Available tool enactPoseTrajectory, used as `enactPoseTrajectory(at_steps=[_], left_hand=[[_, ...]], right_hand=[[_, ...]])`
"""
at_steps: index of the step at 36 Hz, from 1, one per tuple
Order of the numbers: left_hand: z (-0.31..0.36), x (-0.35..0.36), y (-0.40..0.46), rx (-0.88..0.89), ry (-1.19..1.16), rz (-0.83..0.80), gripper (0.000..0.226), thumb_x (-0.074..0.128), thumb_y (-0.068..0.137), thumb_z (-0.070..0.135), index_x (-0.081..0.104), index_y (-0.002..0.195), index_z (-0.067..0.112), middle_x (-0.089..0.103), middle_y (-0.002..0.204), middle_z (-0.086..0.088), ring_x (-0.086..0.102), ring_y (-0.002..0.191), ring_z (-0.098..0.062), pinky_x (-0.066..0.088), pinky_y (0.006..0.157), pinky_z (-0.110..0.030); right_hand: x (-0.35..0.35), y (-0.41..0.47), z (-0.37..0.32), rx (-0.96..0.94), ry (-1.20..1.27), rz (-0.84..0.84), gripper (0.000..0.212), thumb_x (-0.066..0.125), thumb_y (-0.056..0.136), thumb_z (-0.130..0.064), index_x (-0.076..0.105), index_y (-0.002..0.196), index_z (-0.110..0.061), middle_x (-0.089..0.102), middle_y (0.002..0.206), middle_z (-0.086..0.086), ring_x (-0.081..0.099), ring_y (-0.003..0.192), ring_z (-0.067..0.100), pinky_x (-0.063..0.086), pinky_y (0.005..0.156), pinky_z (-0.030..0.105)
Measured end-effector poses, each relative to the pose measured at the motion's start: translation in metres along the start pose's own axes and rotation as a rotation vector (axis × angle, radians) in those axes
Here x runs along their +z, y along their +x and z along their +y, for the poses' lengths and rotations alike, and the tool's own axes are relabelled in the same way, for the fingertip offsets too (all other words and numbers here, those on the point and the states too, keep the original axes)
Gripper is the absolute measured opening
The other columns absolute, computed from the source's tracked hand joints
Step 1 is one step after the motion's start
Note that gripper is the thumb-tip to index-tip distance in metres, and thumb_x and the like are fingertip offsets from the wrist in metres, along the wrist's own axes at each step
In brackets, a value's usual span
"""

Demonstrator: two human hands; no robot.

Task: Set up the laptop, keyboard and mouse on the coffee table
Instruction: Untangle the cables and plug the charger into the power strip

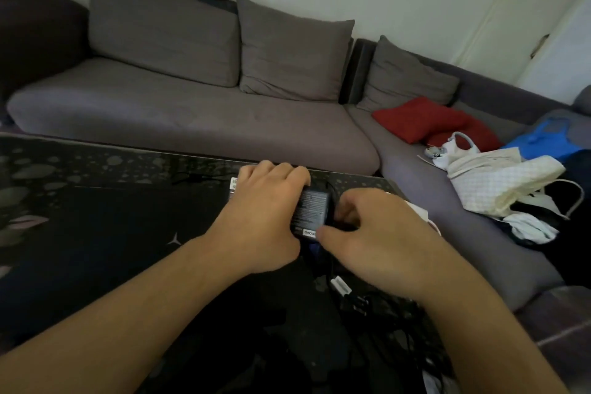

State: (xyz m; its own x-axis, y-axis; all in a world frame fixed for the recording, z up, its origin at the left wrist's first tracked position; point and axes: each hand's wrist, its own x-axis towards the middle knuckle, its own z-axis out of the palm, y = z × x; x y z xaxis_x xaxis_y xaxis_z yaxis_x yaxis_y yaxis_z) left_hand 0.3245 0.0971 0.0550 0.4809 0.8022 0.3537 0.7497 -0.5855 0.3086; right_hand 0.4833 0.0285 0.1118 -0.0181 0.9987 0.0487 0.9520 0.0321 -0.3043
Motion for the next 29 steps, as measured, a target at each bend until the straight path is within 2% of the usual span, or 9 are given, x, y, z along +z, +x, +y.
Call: enactPoseTrajectory(at_steps=[3, 6, 9, 11, 15, 18, 21, 25, 29], left_hand=[[0.005, 0.005, -0.001, 0.101, 0.006, -0.018, 0.058, 0.080, 0.076, 0.033, 0.044, 0.121, 0.039, 0.045, 0.118, 0.017, 0.038, 0.112, -0.008, 0.030, 0.107, -0.030], [0.008, 0.014, -0.001, 0.110, -0.060, 0.009, 0.059, 0.080, 0.079, 0.033, 0.042, 0.124, 0.040, 0.041, 0.121, 0.020, 0.034, 0.115, -0.004, 0.026, 0.109, -0.026], [0.002, 0.023, -0.001, -0.015, -0.200, 0.139, 0.085, 0.086, 0.075, 0.031, 0.034, 0.141, 0.035, 0.030, 0.142, 0.015, 0.026, 0.134, -0.004, 0.027, 0.115, -0.028], [-0.006, 0.030, 0.001, -0.153, -0.272, 0.208, 0.094, 0.087, 0.076, 0.024, 0.028, 0.148, 0.030, 0.026, 0.147, 0.009, 0.027, 0.138, -0.008, 0.029, 0.114, -0.027], [-0.012, 0.043, 0.006, -0.437, -0.487, 0.050, 0.042, 0.076, 0.091, 0.018, 0.053, 0.125, 0.027, 0.054, 0.127, 0.009, 0.058, 0.110, -0.004, 0.046, 0.091, -0.018], [-0.005, 0.061, 0.013, -0.503, -0.705, -0.139, 0.013, 0.064, 0.099, 0.015, 0.072, 0.103, 0.024, 0.078, 0.095, 0.004, 0.073, 0.088, -0.009, 0.062, 0.085, -0.036], [0.013, 0.076, 0.030, -0.573, -1.015, -0.268, 0.016, 0.057, 0.103, 0.007, 0.071, 0.109, 0.012, 0.080, 0.097, -0.008, 0.076, 0.083, -0.018, 0.063, 0.079, -0.038], [0.024, 0.096, 0.067, -0.702, -1.298, -0.285, 0.041, 0.056, 0.102, -0.002, 0.054, 0.141, 0.010, 0.077, 0.109, -0.020, 0.078, 0.092, -0.030, 0.065, 0.070, -0.035], [0.004, 0.107, 0.093, -0.712, -1.603, -0.208, 0.078, 0.044, 0.097, -0.016, 0.032, 0.161, 0.027, 0.069, 0.133, -0.017, 0.075, 0.109, -0.035, 0.062, 0.090, -0.046]], right_hand=[[0.003, 0.007, 0.011, 0.009, 0.143, -0.072, 0.029, 0.078, 0.085, -0.056, 0.063, 0.095, -0.033, 0.068, 0.079, -0.011, 0.064, 0.065, -0.001, 0.041, 0.052, 0.015], [0.005, 0.013, 0.022, 0.015, 0.223, -0.025, 0.023, 0.084, 0.084, -0.043, 0.069, 0.082, -0.026, 0.066, 0.060, -0.011, 0.061, 0.053, -0.001, 0.044, 0.048, 0.017], [0.001, 0.019, 0.041, 0.093, 0.255, 0.129, 0.021, 0.086, 0.079, -0.041, 0.074, 0.083, -0.024, 0.074, 0.071, -0.007, 0.070, 0.067, 0.009, 0.058, 0.065, 0.036], [-0.002, 0.022, 0.051, 0.156, 0.215, 0.315, 0.028, 0.084, 0.079, -0.048, 0.070, 0.084, -0.024, 0.072, 0.074, -0.007, 0.069, 0.074, 0.014, 0.054, 0.067, 0.036], [-0.010, 0.025, 0.061, 0.202, 0.275, 0.588, 0.031, 0.079, 0.086, -0.050, 0.064, 0.091, -0.023, 0.069, 0.082, -0.013, 0.062, 0.078, 0.006, 0.044, 0.063, 0.031], [-0.016, 0.029, 0.064, 0.155, 0.365, 0.686, 0.027, 0.080, 0.087, -0.045, 0.066, 0.093, -0.023, 0.070, 0.082, -0.015, 0.061, 0.077, -0.006, 0.040, 0.059, 0.008], [-0.016, 0.033, 0.063, 0.087, 0.402, 0.718, 0.026, 0.081, 0.087, -0.042, 0.062, 0.088, -0.023, 0.070, 0.079, -0.015, 0.063, 0.078, -0.006, 0.039, 0.061, 0.003], [-0.014, 0.042, 0.066, 0.009, 0.414, 0.692, 0.023, 0.080, 0.088, -0.040, 0.060, 0.087, -0.029, 0.069, 0.081, -0.019, 0.064, 0.079, -0.003, 0.043, 0.064, 0.014], [-0.005, 0.060, 0.082, -0.010, 0.390, 0.635, 0.021, 0.080, 0.087, -0.039, 0.062, 0.094, -0.031, 0.072, 0.085, -0.020, 0.066, 0.081, -0.001, 0.053, 0.074, 0.032]])
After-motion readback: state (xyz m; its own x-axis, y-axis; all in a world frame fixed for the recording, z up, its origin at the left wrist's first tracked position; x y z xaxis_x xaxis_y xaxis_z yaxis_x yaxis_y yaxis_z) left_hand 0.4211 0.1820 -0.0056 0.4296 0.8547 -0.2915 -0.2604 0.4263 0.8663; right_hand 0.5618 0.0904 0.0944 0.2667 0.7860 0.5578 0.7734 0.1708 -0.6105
